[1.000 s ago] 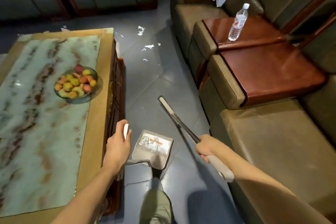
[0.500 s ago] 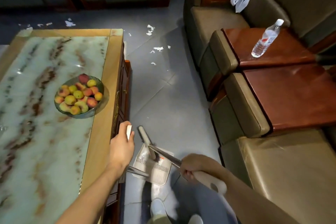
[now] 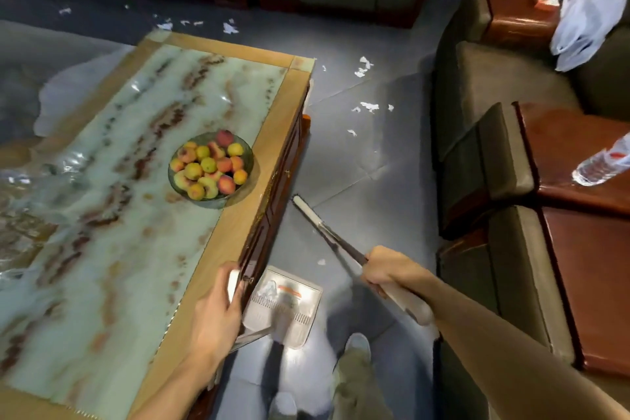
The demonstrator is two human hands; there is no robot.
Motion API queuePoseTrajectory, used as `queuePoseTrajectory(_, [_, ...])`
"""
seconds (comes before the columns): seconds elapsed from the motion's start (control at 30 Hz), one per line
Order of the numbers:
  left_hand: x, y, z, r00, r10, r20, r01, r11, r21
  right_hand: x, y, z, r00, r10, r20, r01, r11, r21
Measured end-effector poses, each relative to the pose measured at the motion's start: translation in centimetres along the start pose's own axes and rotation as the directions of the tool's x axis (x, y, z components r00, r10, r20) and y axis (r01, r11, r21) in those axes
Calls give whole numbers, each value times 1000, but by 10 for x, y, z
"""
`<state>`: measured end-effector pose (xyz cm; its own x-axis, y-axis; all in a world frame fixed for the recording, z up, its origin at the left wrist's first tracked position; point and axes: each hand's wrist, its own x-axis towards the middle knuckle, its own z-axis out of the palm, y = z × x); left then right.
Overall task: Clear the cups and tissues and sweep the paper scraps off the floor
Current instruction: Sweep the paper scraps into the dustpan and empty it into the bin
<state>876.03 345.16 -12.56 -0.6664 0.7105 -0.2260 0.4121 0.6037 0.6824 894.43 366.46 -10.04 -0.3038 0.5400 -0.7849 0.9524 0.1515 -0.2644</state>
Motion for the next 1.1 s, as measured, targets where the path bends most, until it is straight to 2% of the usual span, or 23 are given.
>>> queuePoseTrajectory(0.07, [9, 3, 3, 998, -52, -40, 51, 999, -8, 24, -10, -4, 999, -25, 21, 28, 989, -145])
queuePoseTrajectory(0.13, [21, 7, 6, 994, -74, -75, 74, 997, 0, 44, -15, -4, 1000, -11, 27, 17, 976, -217])
queuePoseTrajectory(0.2, [33, 14, 10, 991, -80, -105, 80, 997, -1, 48, -17, -5, 998, 6, 69, 11, 972, -235])
queuePoseTrajectory(0.3, [49, 26, 18, 991, -71, -116, 72, 997, -2, 47, -20, -1, 978, -36, 207, 84, 970, -227])
queuePoseTrajectory(0.37, [55, 32, 23, 991, -72, -111, 71, 997, -12, 38, -19, 8, 961, -38, 275, 70, 992, -108])
queuePoseTrajectory(0.47, [58, 32, 25, 993, -73, -98, 72, 997, -19, 21, -12, 21, 935, -35, 353, -60, 966, 253])
queuePoseTrajectory(0.53, [55, 30, 25, 994, -77, -82, 73, 996, -51, 11, -9, 15, 928, -17, 371, -118, 934, 338])
queuePoseTrajectory(0.6, [49, 26, 21, 996, -59, -72, 55, 997, -59, -1, -5, 4, 882, 1, 472, -201, 906, 373])
queuePoseTrajectory(0.67, [38, 20, 14, 997, -29, -70, 26, 998, -50, -11, 6, -2, 862, 19, 506, -289, 839, 462])
queuePoseTrajectory(0.7, [30, 17, 11, 998, -17, -66, 14, 999, -46, -13, 11, -3, 868, 37, 494, -309, 820, 481])
queuePoseTrajectory(0.73, [20, 13, 8, 998, -10, -60, 8, 999, -47, -21, 14, -2, 919, 42, 393, -238, 852, 466])
queuePoseTrajectory(0.77, [8, 8, 5, 999, -5, -49, 3, 999, -52, -27, 17, 2, 943, 37, 330, -211, 834, 510])
queuePoseTrajectory(0.87, [-27, -2, -5, 999, 5, -32, -7, 998, -67, -41, 23, 18, 924, 111, 365, -308, 782, 543])
queuePoseTrajectory(1.0, [-59, -13, -13, 997, 13, -75, -18, 998, -56, -47, 14, 39, 958, 166, 236, -266, 825, 498])
queuePoseTrajectory(1.1, [-76, -24, -17, 997, -7, -77, 3, 999, -54, -46, 5, 50, 962, 218, 166, -266, 887, 378])
